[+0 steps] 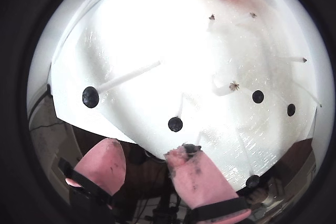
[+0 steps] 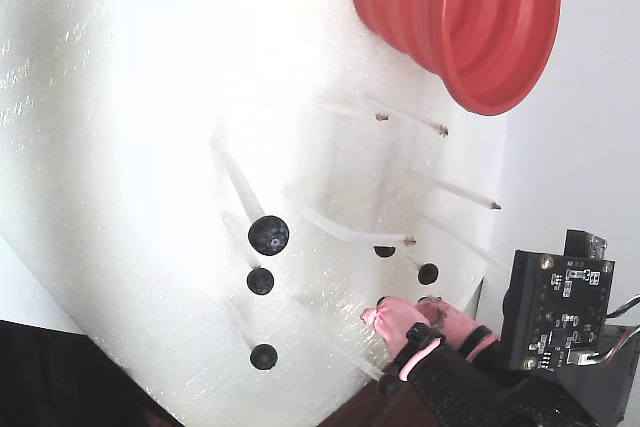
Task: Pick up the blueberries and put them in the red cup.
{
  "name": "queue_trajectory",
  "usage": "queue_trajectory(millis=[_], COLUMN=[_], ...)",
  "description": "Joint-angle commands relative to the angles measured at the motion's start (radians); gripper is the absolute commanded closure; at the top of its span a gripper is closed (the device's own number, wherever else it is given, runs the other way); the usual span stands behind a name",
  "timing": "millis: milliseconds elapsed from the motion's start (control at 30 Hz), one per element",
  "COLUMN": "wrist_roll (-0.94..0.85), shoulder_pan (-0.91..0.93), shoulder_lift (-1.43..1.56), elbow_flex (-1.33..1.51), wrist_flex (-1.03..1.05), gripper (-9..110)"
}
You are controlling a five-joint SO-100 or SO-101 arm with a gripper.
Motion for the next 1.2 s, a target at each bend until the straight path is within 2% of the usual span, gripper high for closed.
queue_trajectory(millis=[0, 1167], wrist_roll=[-0.005, -0.087], shoulder_pan=[-0.021, -0.158], shoulder_lift=[0.044, -0.009], elbow_flex=[-0.015, 0.078], wrist_flex=[-0.012, -0.166], gripper=[85, 83])
